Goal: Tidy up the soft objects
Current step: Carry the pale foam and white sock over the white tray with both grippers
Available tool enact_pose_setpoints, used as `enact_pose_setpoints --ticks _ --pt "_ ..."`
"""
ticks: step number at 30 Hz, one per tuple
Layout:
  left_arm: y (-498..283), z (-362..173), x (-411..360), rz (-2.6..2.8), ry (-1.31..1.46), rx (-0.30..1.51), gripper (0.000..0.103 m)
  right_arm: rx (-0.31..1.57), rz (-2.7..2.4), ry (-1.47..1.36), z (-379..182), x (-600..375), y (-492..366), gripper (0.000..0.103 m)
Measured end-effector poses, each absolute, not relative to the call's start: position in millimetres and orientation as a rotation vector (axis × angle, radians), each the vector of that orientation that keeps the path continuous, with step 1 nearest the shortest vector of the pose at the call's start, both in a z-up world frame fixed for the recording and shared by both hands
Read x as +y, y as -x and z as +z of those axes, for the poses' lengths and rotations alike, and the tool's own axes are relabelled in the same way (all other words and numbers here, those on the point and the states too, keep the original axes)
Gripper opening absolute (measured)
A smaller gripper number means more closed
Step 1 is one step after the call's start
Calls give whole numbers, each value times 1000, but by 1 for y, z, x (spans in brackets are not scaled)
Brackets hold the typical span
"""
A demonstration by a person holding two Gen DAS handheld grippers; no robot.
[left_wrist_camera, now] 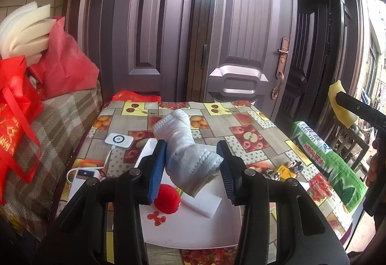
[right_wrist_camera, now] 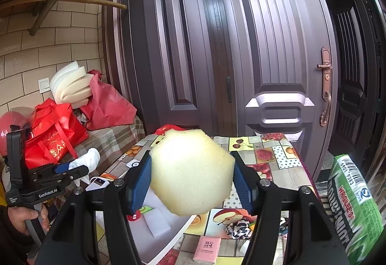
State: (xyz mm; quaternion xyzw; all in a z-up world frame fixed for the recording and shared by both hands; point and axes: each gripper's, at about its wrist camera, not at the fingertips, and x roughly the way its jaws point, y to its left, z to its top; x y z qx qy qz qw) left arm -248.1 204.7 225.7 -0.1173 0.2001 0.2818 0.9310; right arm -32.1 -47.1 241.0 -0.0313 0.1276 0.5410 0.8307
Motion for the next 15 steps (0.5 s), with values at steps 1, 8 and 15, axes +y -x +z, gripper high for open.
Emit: enact_pose_setpoints --ticks 1,8,15 --pt "248 225 207 580 246 411 42 272 1150 69 241 -46 33 63" --pt "247 216 222 589 272 419 42 292 1172 100 237 -27 36 63" --pt "245 199 249 630 327 459 42 353 1244 163 218 10 42 63"
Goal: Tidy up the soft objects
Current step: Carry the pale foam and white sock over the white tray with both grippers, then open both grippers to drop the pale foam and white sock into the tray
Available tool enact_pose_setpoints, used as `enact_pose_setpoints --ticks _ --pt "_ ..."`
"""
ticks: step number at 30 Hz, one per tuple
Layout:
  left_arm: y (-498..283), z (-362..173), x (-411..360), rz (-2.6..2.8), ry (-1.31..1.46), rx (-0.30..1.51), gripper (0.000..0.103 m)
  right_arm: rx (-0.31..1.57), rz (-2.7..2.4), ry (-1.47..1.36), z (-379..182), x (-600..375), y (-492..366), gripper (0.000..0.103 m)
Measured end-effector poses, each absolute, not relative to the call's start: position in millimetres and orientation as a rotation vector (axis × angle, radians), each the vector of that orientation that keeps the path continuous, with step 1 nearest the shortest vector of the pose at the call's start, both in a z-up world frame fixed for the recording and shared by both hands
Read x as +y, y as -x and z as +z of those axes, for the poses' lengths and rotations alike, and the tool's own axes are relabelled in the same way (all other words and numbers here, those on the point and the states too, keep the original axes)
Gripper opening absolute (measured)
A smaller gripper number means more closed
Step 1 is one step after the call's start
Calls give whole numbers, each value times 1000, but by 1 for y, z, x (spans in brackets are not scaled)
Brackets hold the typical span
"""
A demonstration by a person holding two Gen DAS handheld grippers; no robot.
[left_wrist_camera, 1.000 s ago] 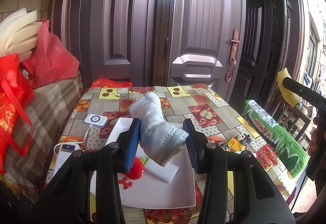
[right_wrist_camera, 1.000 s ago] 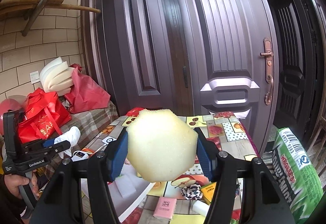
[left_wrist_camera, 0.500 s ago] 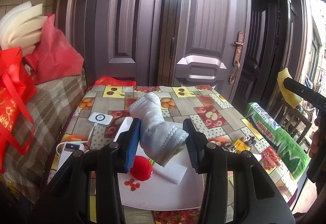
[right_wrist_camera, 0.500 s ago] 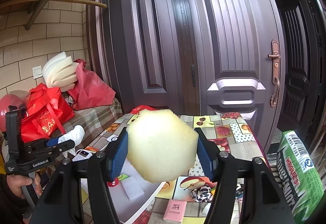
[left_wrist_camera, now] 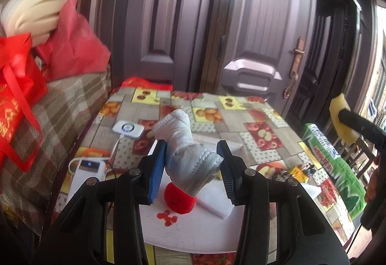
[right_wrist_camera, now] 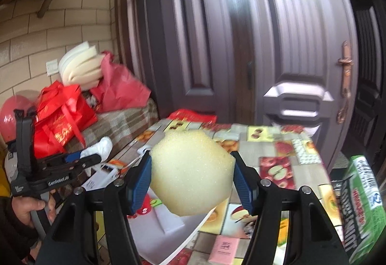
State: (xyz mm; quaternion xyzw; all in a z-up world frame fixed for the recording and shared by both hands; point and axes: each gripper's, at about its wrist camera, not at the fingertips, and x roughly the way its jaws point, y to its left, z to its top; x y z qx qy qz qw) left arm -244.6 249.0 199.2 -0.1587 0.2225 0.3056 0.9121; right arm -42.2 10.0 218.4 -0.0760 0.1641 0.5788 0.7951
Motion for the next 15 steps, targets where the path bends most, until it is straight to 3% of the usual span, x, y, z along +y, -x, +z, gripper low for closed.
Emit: enact_pose_setpoints --ticks 8,15 --pt "222 143 269 620 401 607 43 557 1303 281 161 77 39 63" --pt "190 126 292 623 366 673 43 635 1312 374 125 120 39 63"
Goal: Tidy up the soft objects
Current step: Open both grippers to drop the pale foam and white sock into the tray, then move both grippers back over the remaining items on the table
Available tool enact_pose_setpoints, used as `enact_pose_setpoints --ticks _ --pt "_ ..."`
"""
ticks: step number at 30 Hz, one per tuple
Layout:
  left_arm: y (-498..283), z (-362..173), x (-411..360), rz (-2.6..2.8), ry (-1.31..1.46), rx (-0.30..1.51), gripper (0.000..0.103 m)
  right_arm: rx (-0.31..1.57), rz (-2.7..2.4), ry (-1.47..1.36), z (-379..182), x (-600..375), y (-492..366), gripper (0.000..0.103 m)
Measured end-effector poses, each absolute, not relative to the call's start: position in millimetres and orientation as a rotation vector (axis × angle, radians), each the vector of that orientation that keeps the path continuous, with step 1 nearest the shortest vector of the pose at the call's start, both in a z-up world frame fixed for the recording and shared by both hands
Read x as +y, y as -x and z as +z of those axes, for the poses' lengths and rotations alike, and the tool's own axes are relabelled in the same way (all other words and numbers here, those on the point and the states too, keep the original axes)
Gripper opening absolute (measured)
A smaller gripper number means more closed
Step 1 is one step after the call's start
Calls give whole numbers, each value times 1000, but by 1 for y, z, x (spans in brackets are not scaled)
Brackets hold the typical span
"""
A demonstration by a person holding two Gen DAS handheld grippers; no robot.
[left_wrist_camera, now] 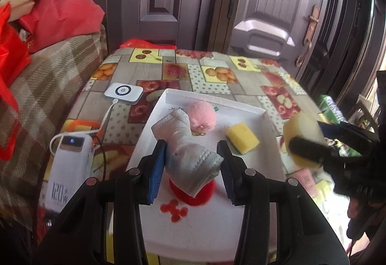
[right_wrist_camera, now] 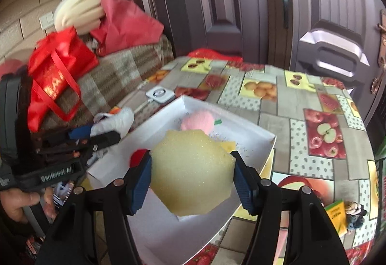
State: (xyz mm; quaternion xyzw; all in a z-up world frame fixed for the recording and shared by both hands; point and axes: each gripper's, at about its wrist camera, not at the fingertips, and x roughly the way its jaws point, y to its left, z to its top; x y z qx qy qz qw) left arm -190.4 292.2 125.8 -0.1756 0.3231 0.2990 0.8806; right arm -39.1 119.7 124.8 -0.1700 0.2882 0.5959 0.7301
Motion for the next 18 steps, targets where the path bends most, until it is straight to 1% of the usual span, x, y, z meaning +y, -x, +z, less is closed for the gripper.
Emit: enact_pose_setpoints --ticks 8,10,11,12,13,14,15,16,18 --pt "162 108 319 637 400 715 43 672 1303 416 104 145 37 63" --pt "158 105 323 653 414 723 45 678 1300 423 99 148 36 64" --pt "156 104 324 657 422 727 45 678 1298 428 97 150 37 66" --pt "156 103 325 664 424 722 48 673 1291 431 95 151 37 74" --pt "157 104 324 682 410 705 55 669 1289 430 95 152 37 80" --pt "157 106 324 700 394 690 63 661 1294 424 94 152 38 84" --pt "159 108 322 722 371 665 88 649 1295 424 94 151 39 84" --pt "161 111 320 738 356 647 103 639 1294 429 95 152 40 84" --pt "164 117 317 759 339 620 103 612 1288 446 95 151 44 86"
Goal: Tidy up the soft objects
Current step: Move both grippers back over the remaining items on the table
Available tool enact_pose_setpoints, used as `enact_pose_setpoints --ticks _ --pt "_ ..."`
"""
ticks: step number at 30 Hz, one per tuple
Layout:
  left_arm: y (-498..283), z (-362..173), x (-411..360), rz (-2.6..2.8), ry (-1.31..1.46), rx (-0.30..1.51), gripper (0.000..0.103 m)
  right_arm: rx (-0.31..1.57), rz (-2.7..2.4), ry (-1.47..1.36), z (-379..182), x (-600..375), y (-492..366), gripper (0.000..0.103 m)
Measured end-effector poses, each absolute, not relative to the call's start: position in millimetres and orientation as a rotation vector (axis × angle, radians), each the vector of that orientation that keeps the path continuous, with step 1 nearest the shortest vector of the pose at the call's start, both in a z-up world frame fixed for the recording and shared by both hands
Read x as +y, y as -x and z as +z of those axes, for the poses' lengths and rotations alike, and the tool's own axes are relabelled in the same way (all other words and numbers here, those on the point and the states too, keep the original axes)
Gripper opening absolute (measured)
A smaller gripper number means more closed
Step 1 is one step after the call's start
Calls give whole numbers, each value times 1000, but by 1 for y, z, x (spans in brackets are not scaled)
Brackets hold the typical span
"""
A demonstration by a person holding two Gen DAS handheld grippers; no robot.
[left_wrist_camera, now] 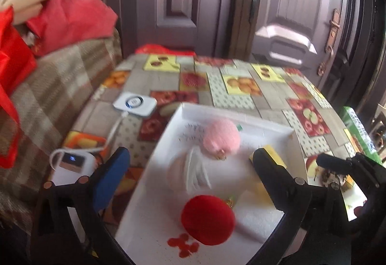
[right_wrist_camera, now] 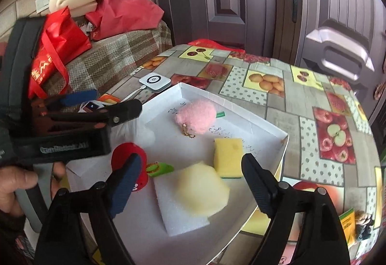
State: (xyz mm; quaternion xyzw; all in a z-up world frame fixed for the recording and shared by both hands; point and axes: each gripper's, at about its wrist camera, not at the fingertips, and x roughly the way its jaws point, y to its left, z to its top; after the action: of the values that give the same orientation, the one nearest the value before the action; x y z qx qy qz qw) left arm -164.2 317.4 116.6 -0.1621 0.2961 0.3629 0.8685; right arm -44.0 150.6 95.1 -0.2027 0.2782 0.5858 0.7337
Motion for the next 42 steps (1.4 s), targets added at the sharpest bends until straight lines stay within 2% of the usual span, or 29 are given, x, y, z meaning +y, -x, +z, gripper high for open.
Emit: enact_pose_setpoints --ticks 18,27,35,42 --pt "190 158 280 750 346 529 103 504 1214 342 133 91 52 87" --pt "186 172 246 670 304 518 103 481 940 124 161 -8 -13 87" --pt "142 147 186 475 282 636 103 597 712 46 127 -88 -71 87" --pt "93 109 136 323 302 807 103 782 799 117 77 -95 -101 87"
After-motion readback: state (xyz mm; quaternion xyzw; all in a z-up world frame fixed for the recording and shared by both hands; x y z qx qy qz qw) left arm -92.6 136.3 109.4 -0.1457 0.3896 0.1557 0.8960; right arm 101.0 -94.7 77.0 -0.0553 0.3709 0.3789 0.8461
